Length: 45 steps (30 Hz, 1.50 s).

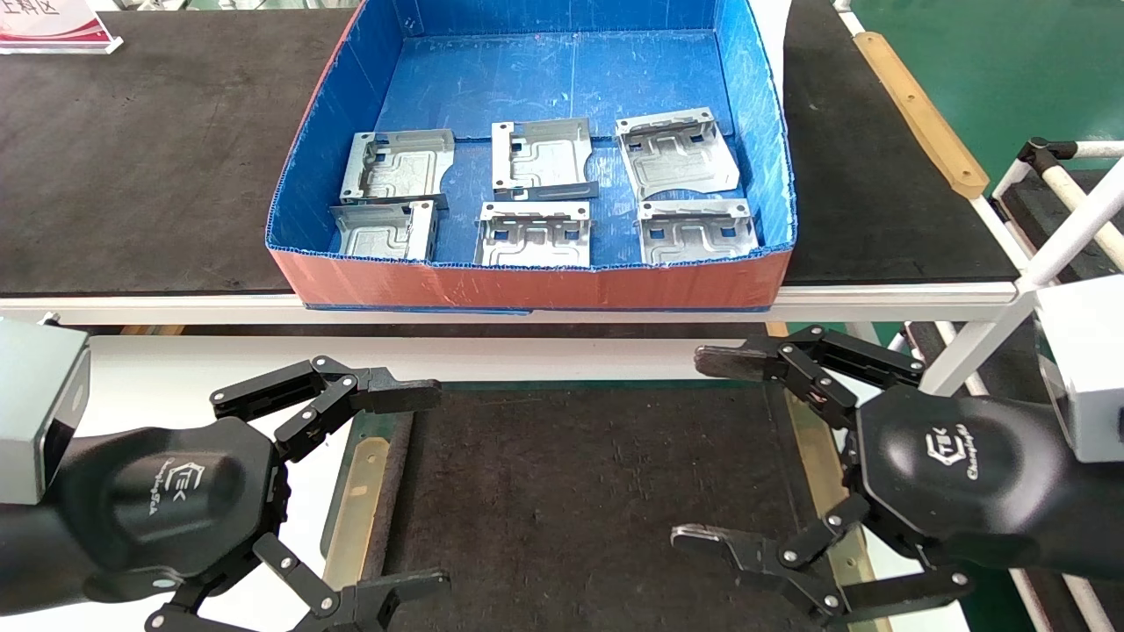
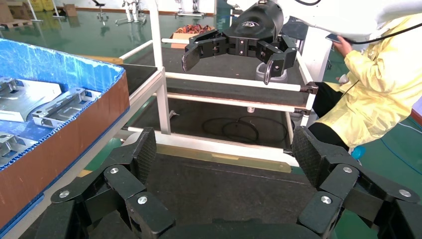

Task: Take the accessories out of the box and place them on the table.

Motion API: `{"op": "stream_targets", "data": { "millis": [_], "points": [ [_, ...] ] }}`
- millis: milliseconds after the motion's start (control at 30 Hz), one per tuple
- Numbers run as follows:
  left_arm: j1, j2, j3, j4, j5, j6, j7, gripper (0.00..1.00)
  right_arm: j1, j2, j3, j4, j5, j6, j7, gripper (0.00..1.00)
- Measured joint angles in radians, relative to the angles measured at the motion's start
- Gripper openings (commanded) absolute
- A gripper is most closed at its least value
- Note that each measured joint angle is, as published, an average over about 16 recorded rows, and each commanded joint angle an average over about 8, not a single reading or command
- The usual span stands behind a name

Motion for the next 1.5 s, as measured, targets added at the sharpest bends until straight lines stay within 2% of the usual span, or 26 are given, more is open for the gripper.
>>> {"op": "stream_targets", "data": {
  "millis": [333,700,1067,1500],
  "points": [
    [-0.032,0.036,0.03,-0.015,0.068,-0.094,-0.059,1.0,0.0,0.0,0.0,0.0,0.0,0.0,0.0,1.0],
    [-0.133,0.117,0.088,0.007,0.219,-0.273,-0.159,1.0,0.0,0.0,0.0,0.0,0.0,0.0,0.0,1.0],
    [-0.284,0.234,0.153,0.136,0.394,-0.431,-0.229,1.0,0.0,0.0,0.0,0.0,0.0,0.0,0.0,1.0],
    [-0.442,0.402,0.221,0.355,0.57,-0.622,-0.278,1.0,0.0,0.0,0.0,0.0,0.0,0.0,0.0,1.0]
  ]
}}
